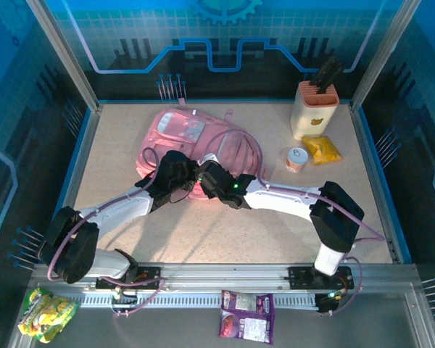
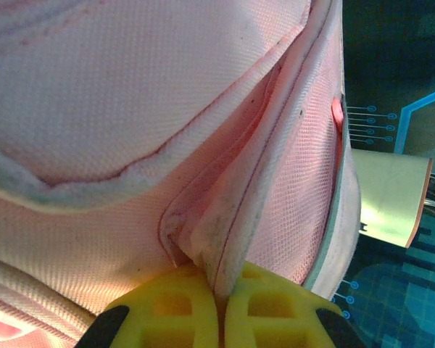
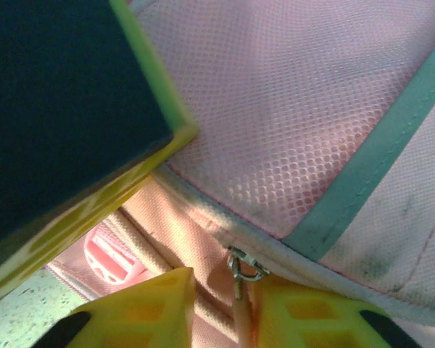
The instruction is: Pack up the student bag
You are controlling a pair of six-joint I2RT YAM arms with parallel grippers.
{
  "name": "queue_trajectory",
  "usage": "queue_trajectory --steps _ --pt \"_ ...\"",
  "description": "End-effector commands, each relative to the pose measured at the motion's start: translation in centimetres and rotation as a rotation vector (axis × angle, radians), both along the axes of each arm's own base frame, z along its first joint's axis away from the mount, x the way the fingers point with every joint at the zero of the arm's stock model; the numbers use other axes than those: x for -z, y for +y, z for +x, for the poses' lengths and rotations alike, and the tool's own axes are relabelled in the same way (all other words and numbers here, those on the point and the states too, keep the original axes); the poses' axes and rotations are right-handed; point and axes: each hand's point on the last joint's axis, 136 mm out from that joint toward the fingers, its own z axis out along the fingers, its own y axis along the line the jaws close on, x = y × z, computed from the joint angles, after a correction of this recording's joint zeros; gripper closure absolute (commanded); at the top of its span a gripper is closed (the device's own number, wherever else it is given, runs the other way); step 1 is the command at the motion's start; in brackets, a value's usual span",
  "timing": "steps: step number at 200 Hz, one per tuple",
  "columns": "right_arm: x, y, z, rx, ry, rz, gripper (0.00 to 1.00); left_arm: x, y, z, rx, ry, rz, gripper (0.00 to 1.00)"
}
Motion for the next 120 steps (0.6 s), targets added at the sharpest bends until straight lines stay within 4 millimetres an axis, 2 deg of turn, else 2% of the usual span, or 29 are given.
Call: queue_trajectory --steps 1,39,80,120 --pt "-2.7 2.4 1.8 -0.004 -0.099 0.073 0.81 -3.2 -4.3 -1.5 0.168 -0.077 -0.105 1.00" --pt "-2.7 2.1 1.3 -0.016 -0.094 0.074 1.00 -2.9 -3.3 -1.5 0.149 -0.071 -0.053 1.00" --pt "-2.0 -1.4 0.2 0.043 -0.070 0.042 1.00 -1.9 -0.7 -1.3 0.099 -0.046 0.028 1.00" --pt "-1.9 -4.9 0.3 0.074 -0.030 0.009 1.00 -1.2 1.6 -1.5 0.062 -0.035 0.067 1.00"
